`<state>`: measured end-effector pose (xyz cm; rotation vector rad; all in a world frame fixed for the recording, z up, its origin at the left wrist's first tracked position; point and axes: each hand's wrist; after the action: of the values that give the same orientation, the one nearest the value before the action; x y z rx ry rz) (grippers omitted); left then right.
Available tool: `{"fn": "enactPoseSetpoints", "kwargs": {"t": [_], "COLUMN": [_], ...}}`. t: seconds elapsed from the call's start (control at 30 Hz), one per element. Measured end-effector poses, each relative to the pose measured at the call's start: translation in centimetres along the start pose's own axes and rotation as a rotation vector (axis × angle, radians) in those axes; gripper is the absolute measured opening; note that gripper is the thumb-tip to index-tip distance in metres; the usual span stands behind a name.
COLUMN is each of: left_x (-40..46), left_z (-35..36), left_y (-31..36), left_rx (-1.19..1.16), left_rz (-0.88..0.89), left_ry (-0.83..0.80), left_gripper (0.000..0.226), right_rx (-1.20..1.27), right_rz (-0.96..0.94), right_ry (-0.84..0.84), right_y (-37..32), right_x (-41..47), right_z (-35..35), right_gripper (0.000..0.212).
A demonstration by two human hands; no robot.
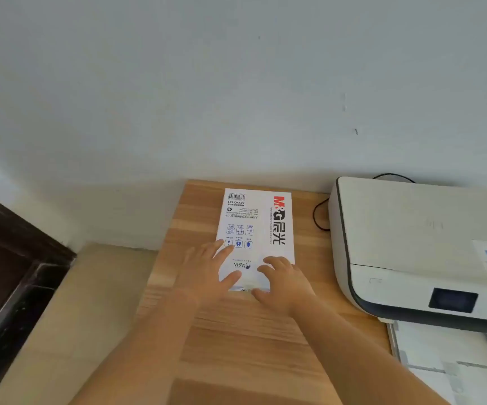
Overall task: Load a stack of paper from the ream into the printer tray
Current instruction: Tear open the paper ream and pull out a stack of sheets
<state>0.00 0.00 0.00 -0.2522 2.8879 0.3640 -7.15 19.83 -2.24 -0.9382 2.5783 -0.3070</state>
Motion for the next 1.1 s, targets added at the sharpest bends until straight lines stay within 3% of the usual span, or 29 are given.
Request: {"fn": "enactPoseSetpoints", "kwargs": {"t": [0.17,0.37,0.57,0.8,1.1], "left_x": [0.6,1.5,1.8,2.3,2.9], "left_z": [1.4,2.3,2.8,2.4,1.2], "left_y": [-1.4,-1.9,-1.6,-1.3,-1.5], "left_rx": [0.075,0.088,0.112,0.151,0.191], "left_rz": [0.005,0.01,0.023,0.014,0.01], "left_ry": [0.014,0.01,-0.03,0.031,0.098], "left_gripper": [0.084,0.08,0.081,0.079,0.077], "right_rx": [-0.036,-0.025,-0.106,-0.195,-0.166], "right_rz": [0.029,0.055,0.003,-0.002,-0.08], "right_ry": [-0.03,0.063,0.091,0.157,0.325], "right_y": [0.3,0.5,0.7,0.5,0.8], "right_x": [1.2,2.3,2.5,2.4,1.6], "right_z": [1.6,2.7,3.3,4.0,4.4], "right_gripper": [0.053,0.028,0.031,0.031,0.008]}}
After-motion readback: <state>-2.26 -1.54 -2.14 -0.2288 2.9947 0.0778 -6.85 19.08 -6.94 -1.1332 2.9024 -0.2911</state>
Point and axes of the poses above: each hand's wrist, its own x-axis towards the middle knuckle, its own z-axis out of the palm, y = z × x
